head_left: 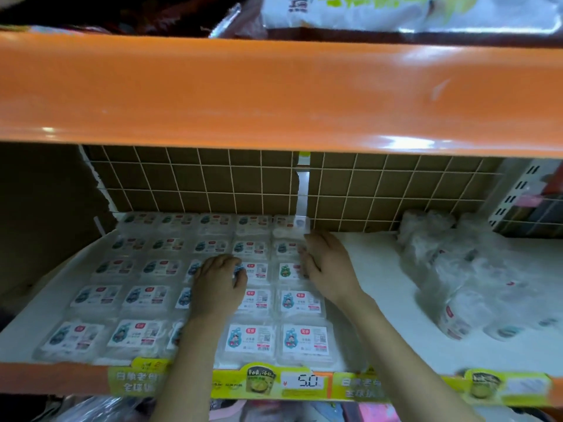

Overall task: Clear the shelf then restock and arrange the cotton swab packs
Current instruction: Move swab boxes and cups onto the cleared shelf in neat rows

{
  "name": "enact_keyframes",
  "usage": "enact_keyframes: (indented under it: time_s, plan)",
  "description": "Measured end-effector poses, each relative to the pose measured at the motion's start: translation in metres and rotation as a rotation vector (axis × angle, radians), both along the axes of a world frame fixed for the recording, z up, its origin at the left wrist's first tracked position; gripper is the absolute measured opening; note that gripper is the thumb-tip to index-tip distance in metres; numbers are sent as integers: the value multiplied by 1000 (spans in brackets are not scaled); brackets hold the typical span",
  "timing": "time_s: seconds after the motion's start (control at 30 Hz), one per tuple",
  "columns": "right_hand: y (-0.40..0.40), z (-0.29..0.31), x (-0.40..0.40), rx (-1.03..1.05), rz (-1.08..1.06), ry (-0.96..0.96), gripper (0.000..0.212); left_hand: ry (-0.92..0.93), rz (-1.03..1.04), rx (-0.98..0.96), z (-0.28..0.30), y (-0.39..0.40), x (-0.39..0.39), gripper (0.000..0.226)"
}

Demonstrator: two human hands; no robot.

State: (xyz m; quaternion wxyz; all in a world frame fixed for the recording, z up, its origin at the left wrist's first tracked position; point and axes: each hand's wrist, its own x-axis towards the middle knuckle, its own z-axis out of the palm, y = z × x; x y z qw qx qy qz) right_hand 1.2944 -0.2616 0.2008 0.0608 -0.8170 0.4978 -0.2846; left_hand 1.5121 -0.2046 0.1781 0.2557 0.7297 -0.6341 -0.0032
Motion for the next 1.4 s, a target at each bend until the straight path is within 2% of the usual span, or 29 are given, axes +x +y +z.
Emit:
enact_keyframes:
  time_s: [0.17,0.23,0.33,0.5,0.83,1.2,1.4]
  plan:
    - [41,6,-43,8,13,-62,40,66,28,-32,-3,1,-22,27]
    - [46,9,-61,14,28,-72,43,64,7,-67,0,5,-42,35]
    - [50,21,-91,-19,23,-124,40,74,-45,-129,6,15,-86,45]
    - [61,42,-161,-26,23,-137,41,92,-117,-91,17,22,-175,49]
    - [69,42,-317,-61,-140,-138,41,34,-224,-126,63,34,-336,36]
    - [80,21,-355,9,-215,-159,43,44,-229,-113,55,38,-351,38]
    - [67,25,-353,6,-222,-150,33,100,-241,-120,53,23,-342,43]
